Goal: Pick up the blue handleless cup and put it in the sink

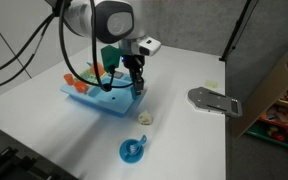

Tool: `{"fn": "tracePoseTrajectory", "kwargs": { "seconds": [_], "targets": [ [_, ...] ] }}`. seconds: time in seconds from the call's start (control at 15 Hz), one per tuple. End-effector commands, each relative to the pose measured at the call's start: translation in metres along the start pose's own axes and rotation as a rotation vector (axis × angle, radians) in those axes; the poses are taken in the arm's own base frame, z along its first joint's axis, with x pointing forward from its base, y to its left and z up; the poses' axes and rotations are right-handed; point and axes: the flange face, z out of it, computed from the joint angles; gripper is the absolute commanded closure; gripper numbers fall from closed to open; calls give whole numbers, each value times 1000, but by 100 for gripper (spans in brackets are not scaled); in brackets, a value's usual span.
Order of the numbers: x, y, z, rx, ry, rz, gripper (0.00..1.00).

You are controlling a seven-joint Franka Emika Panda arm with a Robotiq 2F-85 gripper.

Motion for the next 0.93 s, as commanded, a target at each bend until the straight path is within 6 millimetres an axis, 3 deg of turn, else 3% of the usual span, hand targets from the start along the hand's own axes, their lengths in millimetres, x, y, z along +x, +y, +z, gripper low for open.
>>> {"fn": "tracePoseTrajectory", "kwargs": {
  "seconds": [0.0, 0.4, 0.73, 0.8, 0.87],
  "targets": [
    [-39, 5, -11, -12, 2, -142, 83],
    [-78, -4, -26, -18, 22, -384, 83],
    [-96, -8, -37, 28, 41, -524, 83],
    [-89, -19, -27, -1, 26, -483, 58],
    [-91, -18, -29, 5, 30, -496, 58]
  ]
}}
